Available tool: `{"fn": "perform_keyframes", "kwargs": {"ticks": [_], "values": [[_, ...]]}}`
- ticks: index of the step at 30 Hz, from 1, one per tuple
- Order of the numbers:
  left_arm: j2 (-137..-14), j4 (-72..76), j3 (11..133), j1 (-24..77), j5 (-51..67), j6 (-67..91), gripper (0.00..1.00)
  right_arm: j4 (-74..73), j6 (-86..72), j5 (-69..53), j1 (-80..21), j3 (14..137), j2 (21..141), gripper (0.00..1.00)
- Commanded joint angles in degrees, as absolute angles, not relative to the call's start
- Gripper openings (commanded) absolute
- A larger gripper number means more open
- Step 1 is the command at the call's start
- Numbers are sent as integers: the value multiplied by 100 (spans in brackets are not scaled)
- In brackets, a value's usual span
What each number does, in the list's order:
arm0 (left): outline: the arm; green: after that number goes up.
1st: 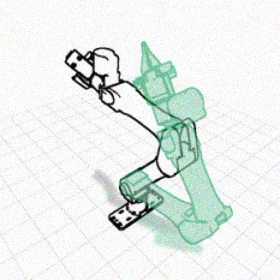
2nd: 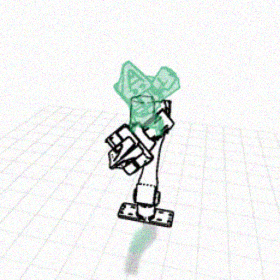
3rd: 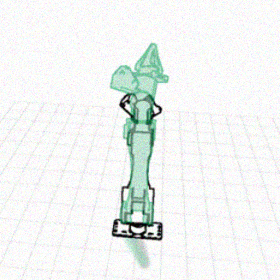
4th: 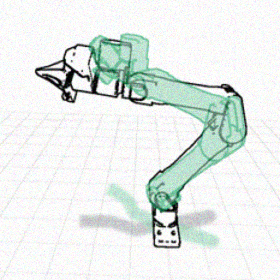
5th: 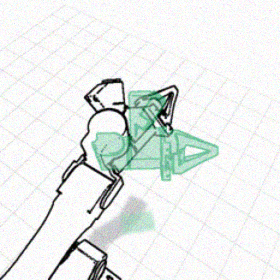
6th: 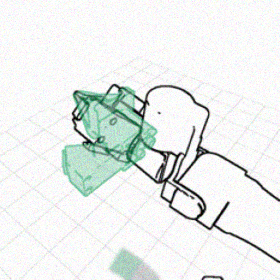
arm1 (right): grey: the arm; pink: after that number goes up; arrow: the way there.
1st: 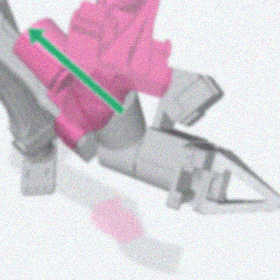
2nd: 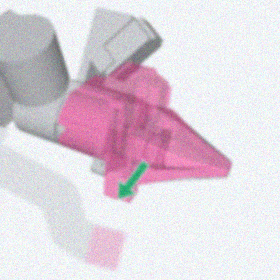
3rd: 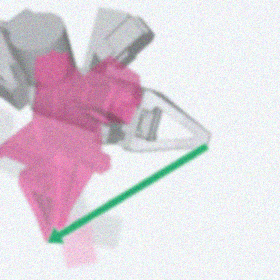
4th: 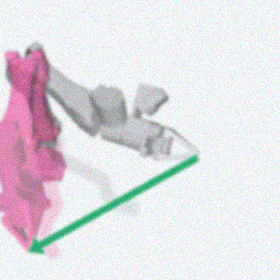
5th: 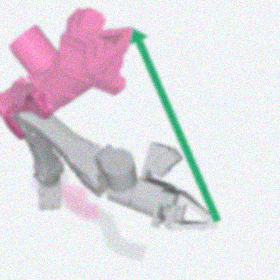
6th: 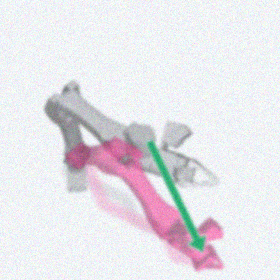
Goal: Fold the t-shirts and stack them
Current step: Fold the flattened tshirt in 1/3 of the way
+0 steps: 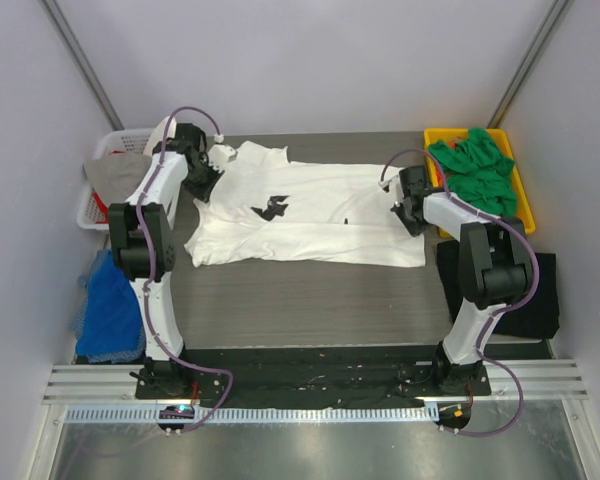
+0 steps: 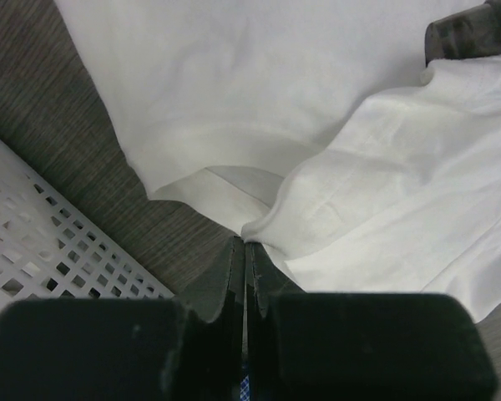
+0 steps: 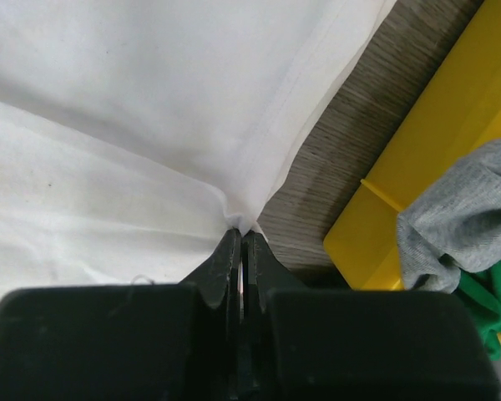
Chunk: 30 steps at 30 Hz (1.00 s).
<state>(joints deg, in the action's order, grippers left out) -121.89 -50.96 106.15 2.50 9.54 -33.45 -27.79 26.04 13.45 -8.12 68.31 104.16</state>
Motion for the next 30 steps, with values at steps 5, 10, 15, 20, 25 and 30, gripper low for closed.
{"fn": "perform_keyframes", "kwargs": {"ticks": [5,10,15,20,25,30], "values": [[-12103,-4746,10960,255,966,-2997,32,-2593,2619,1556,-782,6900,10319,32],[-12093,-5254,11336,422,1757,-2988,41,-2628,2575,1468,-782,6821,10204,35],[-12646,-6237,11926,746,2258,-3356,43,-2654,2540,1415,-782,6759,10169,35],[-13191,-6627,12287,1019,2355,-3498,43,-2654,2505,1389,-774,6715,10108,38],[-13333,-6451,12235,1090,2303,-3402,43,-2654,2479,1354,-773,6689,10064,42],[-13386,-6355,12191,1099,2233,-3366,43,-2637,2479,1292,-773,6645,10063,43]]}}
